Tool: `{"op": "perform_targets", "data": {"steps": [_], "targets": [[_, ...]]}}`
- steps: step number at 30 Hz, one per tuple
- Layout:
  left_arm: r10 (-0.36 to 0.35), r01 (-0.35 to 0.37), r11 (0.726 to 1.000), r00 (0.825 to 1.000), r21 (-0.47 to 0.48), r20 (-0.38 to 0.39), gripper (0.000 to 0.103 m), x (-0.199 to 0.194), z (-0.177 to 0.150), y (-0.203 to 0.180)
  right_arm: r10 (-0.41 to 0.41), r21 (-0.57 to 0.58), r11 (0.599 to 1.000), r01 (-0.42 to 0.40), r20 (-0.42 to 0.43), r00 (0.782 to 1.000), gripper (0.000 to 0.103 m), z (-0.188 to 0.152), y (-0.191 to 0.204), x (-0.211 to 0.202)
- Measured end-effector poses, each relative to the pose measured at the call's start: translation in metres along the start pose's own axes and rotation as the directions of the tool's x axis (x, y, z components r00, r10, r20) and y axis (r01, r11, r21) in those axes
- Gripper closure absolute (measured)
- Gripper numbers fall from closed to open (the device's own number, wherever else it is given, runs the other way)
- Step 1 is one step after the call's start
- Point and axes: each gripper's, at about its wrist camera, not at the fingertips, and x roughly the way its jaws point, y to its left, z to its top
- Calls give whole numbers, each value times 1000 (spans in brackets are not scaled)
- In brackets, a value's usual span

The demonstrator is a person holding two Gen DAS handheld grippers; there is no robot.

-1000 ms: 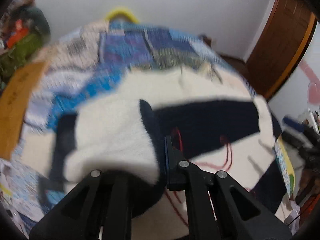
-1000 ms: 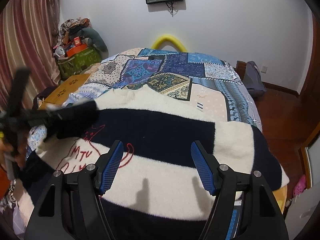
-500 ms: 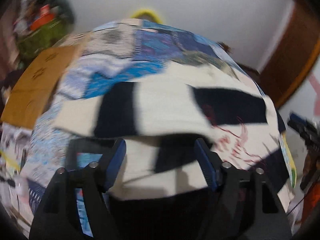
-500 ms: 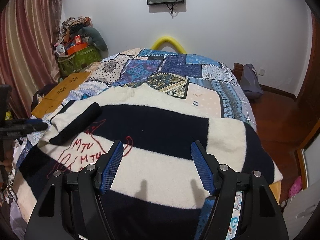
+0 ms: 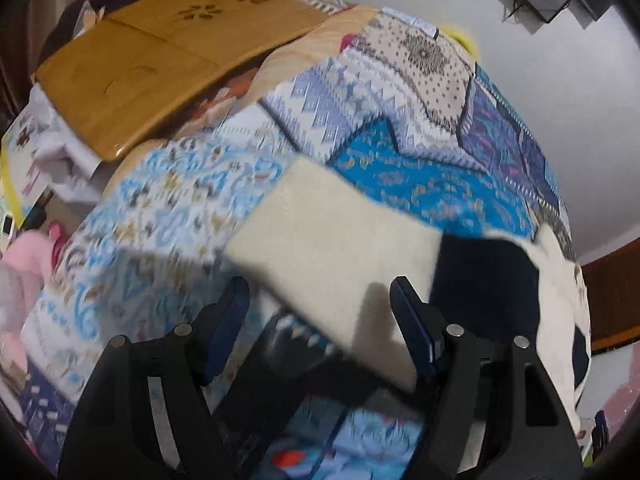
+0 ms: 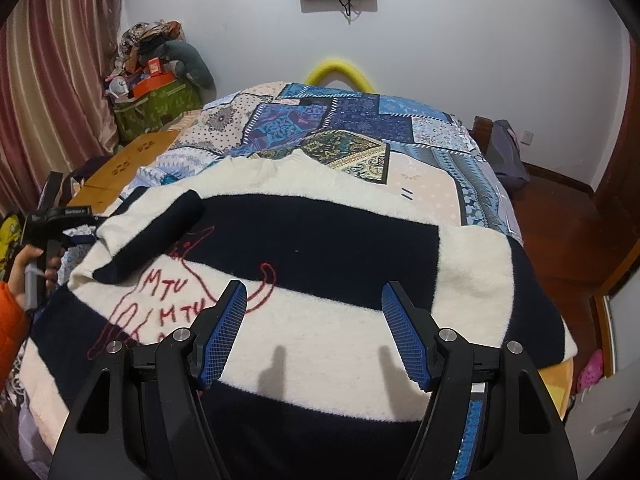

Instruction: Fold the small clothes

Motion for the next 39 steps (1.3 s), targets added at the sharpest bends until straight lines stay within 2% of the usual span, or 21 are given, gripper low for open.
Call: {"op": "perform_targets", "data": {"steps": [1, 2, 3, 4, 5, 8, 11, 13, 16, 21, 22, 25, 26, 29, 31, 33, 35, 37, 39], "targets": [[21, -21, 999, 1000, 29, 16, 42, 1, 2, -5, -3, 2, 1000, 3, -4, 1000, 37, 0, -2, 2], [46, -48, 997, 999, 57, 28, 68, 3, 2, -11, -5, 5, 1000, 6, -6, 1000, 36, -1, -2, 2], [67, -68, 993, 998, 93, 17, 88, 7, 3, -18, -6, 9, 1000, 6, -7, 1000, 36, -1, -3, 3], [55, -54, 993, 998, 103, -12, 97, 11, 5, -20, -6, 15, 1000, 6, -8, 1000, 36, -2, -4, 3], [46, -44, 993, 999, 107, -18, 97, 12, 6, -21, -4, 20, 1000, 4, -8, 1000, 36, -3, -5, 3], [31, -35, 984, 999, 175, 27, 98, -5, 7, -41, 1, 32, 999, -1, -1, 1000, 36, -4, -8, 0], [-52, 35, 970, 996, 240, 66, 98, -37, 5, -76, 4, 41, 999, -5, 12, 1000, 36, -5, -13, -5], [-107, 74, 950, 990, 304, 92, 98, -61, 0, -104, 5, 45, 999, -6, 23, 1000, 36, -5, -16, -9], [-207, 137, 893, 971, 430, 122, 98, -104, -14, -163, 9, 56, 998, -11, 38, 999, 36, -6, -22, -16], [-338, 231, 794, 937, 562, 93, 98, -143, -44, -248, 17, 74, 997, -22, 70, 997, 36, -10, -32, -31], [-364, 256, 767, 929, 588, 72, 98, -147, -55, -270, 17, 77, 997, -23, 74, 997, 36, -10, -34, -32], [-389, 280, 711, 921, 645, 31, 98, -151, -81, -311, 13, 92, 996, -21, 93, 996, 36, -12, -42, -43], [-389, 280, 687, 921, 671, 14, 98, -148, -96, -329, 11, 100, 995, -20, 97, 995, 36, -13, -46, -46], [-372, 297, 641, 927, 708, -52, 97, -131, -126, -360, 6, 119, 993, -19, 105, 994, 36, -16, -55, -54], [-360, 313, 624, 928, 716, -93, 94, -120, -141, -373, 4, 125, 992, -16, 97, 995, 36, -19, -60, -57], [-347, 343, 605, 926, 719, -150, 81, -112, -155, -380, -4, 129, 992, -7, 87, 996, 36, -23, -64, -57], [-345, 347, 607, 925, 715, -157, 61, -113, -161, -379, -6, 132, 991, -4, 75, 997, 36, -26, -67, -56], [-347, 334, 615, 928, 715, -135, 52, -118, -158, -370, -9, 138, 990, 0, 61, 998, 36, -29, -71, -54], [-343, 316, 630, 933, 710, -111, 51, -123, -151, -354, -12, 145, 989, 5, 46, 999, 36, -32, -74, -49]]}}
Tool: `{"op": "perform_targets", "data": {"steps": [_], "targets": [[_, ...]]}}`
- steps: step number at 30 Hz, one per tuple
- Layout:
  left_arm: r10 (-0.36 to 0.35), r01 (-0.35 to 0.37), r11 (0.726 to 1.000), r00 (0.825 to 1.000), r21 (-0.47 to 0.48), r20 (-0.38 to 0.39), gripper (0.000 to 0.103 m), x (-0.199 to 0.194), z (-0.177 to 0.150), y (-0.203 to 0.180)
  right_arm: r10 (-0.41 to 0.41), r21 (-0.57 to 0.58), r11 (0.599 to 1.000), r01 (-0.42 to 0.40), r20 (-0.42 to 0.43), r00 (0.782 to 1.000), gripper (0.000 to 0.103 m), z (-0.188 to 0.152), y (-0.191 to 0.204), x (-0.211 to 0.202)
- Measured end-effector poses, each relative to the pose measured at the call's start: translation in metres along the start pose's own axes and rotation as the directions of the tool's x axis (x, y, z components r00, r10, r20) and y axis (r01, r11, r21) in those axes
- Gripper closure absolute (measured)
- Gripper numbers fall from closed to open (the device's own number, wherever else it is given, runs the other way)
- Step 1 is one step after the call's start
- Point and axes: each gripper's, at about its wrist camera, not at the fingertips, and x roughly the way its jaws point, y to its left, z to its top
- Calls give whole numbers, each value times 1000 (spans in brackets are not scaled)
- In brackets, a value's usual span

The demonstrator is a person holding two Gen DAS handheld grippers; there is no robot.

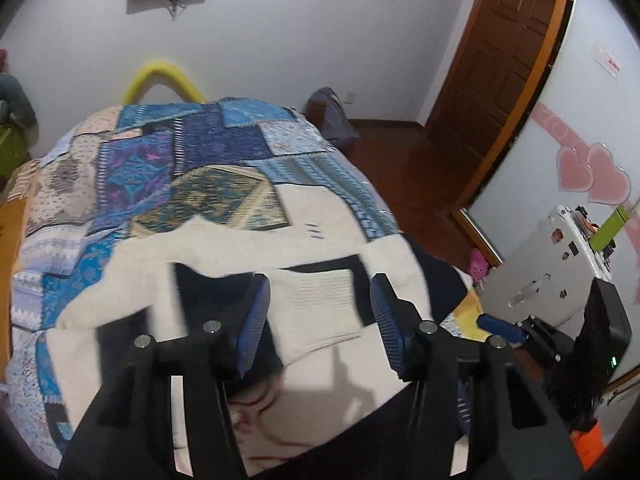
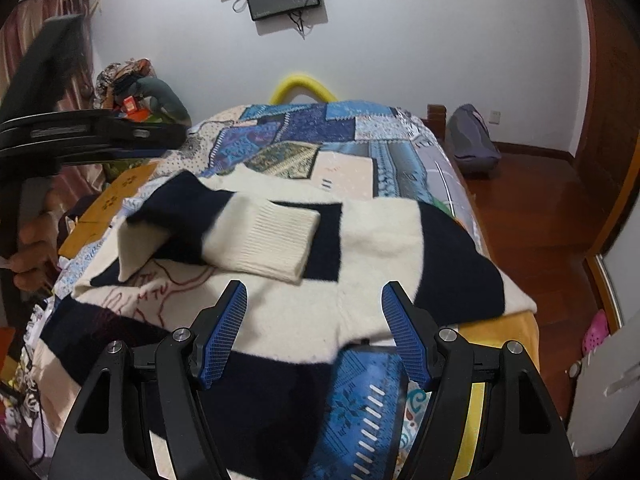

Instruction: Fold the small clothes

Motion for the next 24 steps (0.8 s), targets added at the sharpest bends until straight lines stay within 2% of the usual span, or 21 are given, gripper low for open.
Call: {"op": "perform_targets", "data": {"steps": [2, 6, 10, 12, 14, 16, 18, 20, 22, 24], "targets": [[38, -38, 999, 999, -25, -4, 46, -9, -10, 23, 6, 10, 1000, -6, -14, 1000, 36, -1, -2, 4], [134, -139, 986, 990, -87, -52, 46, -22, -42, 79, 35, 32, 999, -33, -46, 998, 36, 2, -3, 23], [242, -261, 949, 962, -174, -125, 46, -36, -94, 144, 49, 6, 999, -49, -88, 995, 36, 11, 7, 51], [270, -298, 934, 950, -196, -160, 46, -39, -117, 166, 55, -8, 998, -56, -110, 992, 36, 17, 13, 67], [279, -316, 926, 942, -205, -188, 46, -43, -136, 180, 53, -17, 998, -56, -130, 990, 37, 22, 17, 84], [277, -319, 926, 938, -203, -208, 45, -46, -153, 188, 24, -23, 999, -28, -158, 987, 43, 26, 20, 104], [275, -319, 928, 935, -192, -222, 42, -45, -165, 189, 12, -24, 1000, -17, -195, 981, 55, 28, 22, 119], [290, -333, 926, 929, -176, -229, 33, -42, -179, 191, 23, -16, 999, -27, -220, 975, 57, 27, 24, 130], [306, -351, 921, 920, -168, -244, 31, -34, -185, 192, 5, -23, 1000, -10, -211, 978, 57, 25, 28, 134], [310, -355, 919, 919, -171, -244, 27, -29, -188, 198, -10, -46, 999, 2, -188, 982, 65, 24, 32, 131]]}}
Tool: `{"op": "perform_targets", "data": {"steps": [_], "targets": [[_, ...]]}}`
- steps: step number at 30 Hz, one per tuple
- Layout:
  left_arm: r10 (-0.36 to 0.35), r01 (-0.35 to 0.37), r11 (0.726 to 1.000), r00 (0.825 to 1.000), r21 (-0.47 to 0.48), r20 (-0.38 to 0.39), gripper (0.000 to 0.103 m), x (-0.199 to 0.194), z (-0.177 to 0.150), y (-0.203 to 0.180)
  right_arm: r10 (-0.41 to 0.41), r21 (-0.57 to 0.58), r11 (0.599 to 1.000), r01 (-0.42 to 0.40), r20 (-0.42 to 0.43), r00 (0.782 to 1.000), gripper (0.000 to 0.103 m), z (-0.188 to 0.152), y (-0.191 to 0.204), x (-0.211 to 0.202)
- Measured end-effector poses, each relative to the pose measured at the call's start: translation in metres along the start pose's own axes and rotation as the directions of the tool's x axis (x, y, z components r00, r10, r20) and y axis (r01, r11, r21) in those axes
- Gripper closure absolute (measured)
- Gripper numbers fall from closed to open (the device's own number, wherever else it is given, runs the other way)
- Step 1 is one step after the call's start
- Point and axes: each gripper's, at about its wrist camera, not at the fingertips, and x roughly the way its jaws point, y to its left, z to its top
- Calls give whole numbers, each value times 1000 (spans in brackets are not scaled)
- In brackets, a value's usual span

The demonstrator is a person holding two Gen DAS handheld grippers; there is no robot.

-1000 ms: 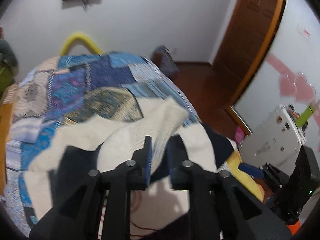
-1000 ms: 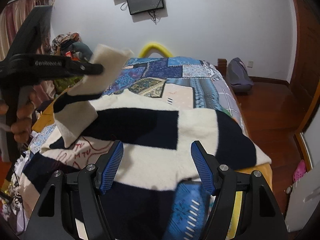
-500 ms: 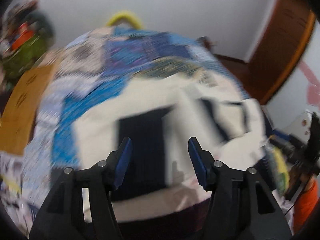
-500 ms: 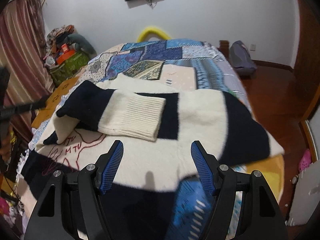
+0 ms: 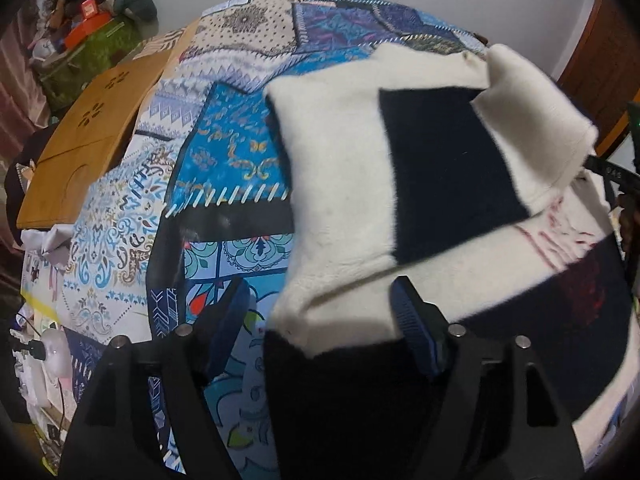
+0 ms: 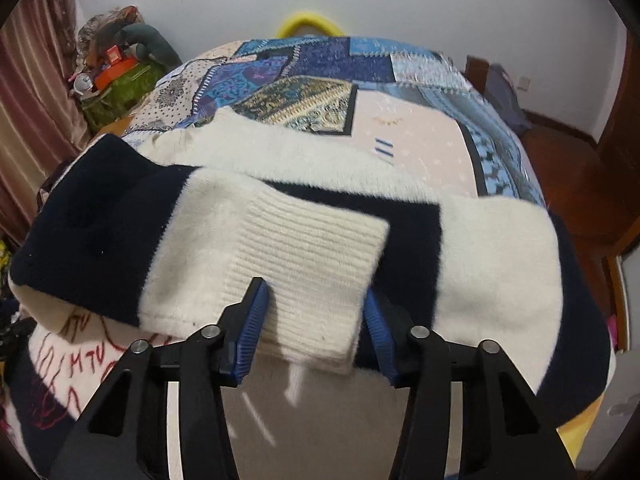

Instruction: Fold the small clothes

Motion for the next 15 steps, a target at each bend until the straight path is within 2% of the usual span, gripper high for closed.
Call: {"op": "perform_targets", "data": {"steps": [1, 3, 5, 8, 12, 15], "targets": [[5, -5, 1000, 1000, -10, 15, 25, 3, 2, 3, -2, 2, 1000, 2, 5, 1000, 67, -1, 0, -1], [39, -39, 999, 999, -28, 14, 25, 7, 8, 7, 25, 21, 999, -25, 7, 1000, 83, 0, 0, -3], [59, -57, 997, 998, -55, 17, 27, 12, 16, 12, 59, 35, 998, -59, 3, 998, 90, 2, -1, -2], [77, -75, 993, 997, -94, 22, 39, 15, 25, 19, 63, 21, 998, -63, 15, 998, 92, 6, 3, -6], [135, -127, 982, 990, -142, 47, 43, 12, 24, 31, 80, 26, 996, -82, 58, 995, 93, 10, -3, -24], [142, -127, 968, 988, -215, 54, 44, 7, 20, 48, 69, 26, 997, -72, 87, 994, 93, 10, -12, -43]]}}
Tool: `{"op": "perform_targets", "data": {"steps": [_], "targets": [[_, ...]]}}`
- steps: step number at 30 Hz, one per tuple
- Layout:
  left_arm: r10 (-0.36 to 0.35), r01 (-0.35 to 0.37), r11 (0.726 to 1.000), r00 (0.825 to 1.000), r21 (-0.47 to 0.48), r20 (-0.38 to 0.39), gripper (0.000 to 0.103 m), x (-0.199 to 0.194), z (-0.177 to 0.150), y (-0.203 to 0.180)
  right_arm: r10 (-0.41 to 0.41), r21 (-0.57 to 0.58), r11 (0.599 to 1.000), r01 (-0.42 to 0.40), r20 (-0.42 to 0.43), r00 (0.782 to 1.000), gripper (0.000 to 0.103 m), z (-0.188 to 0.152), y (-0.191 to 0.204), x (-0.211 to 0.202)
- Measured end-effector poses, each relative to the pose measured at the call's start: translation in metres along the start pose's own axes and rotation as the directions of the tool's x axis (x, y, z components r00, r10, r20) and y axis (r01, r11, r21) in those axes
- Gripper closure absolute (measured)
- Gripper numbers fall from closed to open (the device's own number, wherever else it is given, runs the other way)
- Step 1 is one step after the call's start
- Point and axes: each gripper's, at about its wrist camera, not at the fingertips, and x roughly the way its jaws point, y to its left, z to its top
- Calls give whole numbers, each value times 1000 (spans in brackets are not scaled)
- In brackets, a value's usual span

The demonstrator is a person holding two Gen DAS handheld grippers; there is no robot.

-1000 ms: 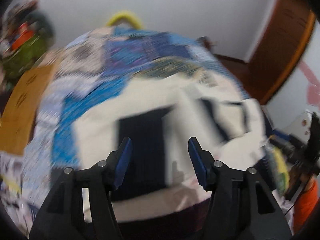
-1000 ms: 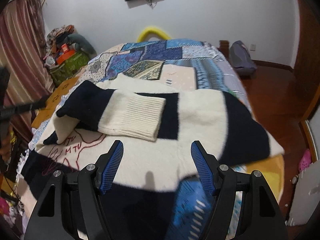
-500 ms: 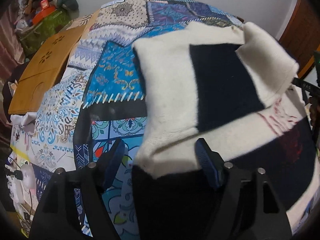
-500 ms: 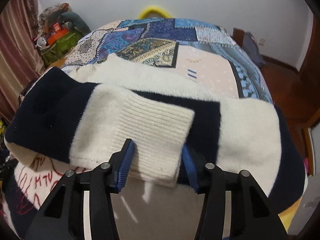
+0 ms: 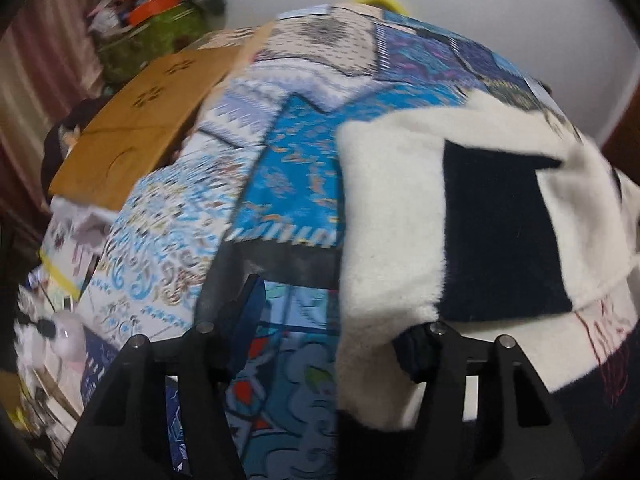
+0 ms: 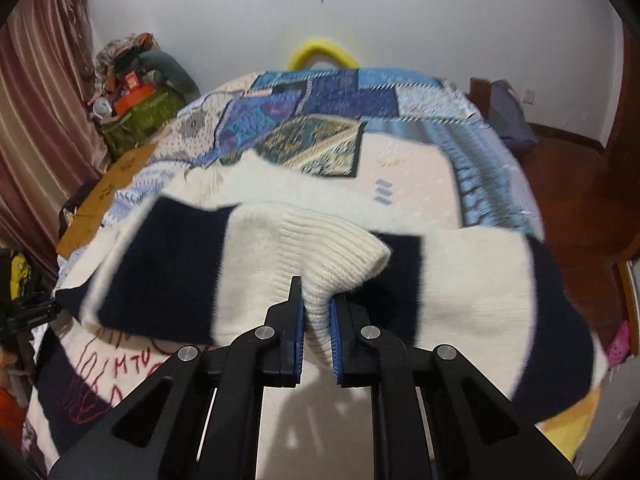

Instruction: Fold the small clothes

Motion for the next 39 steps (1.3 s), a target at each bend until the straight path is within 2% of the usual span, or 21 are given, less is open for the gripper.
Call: {"op": "perform_targets", "data": {"steps": [3, 8, 10, 16, 20, 24, 26, 29, 32, 35, 39], "targets": [[-26, 26, 999, 999, -37, -21, 44, 4, -1, 12, -13, 21, 1000, 13, -6, 1000, 93, 0, -12, -8], [-10, 11, 1000, 999, 17, -47, 43, 7, -8, 3, -73, 15, 997, 75, -106, 992, 93, -14, -26, 16], [-8, 10, 1000, 999, 28, -44, 43, 2, -12, 1, -100, -17, 995, 99, -119, 988, 92, -20, -25, 23], [-34, 36, 997, 999, 65, -27, 43, -29, -19, 1, -124, -32, 992, 122, -91, 988, 84, -20, -29, 7], [-67, 65, 996, 997, 64, 34, 37, -57, -10, -2, -131, -30, 991, 129, -55, 990, 81, -21, -36, -17], [-103, 96, 993, 990, 72, 97, 33, -76, 11, -17, -131, 11, 991, 131, 1, 991, 61, -24, -52, -47], [-101, 91, 992, 988, 86, 115, 32, -76, 23, -30, -148, 38, 988, 147, 25, 989, 60, -26, -64, -61], [-126, 113, 987, 985, 114, 115, 32, -65, 40, -57, -174, 93, 981, 170, 39, 984, 54, -29, -86, -72], [-148, 138, 982, 986, 131, 76, 32, -44, 49, -84, -208, 156, 967, 200, 32, 978, 48, -35, -113, -76], [-167, 162, 975, 986, 154, 18, 32, -18, 53, -113, -216, 233, 949, 214, -16, 976, 38, -44, -141, -66], [-155, 162, 967, 986, 196, -54, 32, 15, 51, -144, -194, 313, 925, 214, -93, 977, 37, -55, -172, -41]]}}
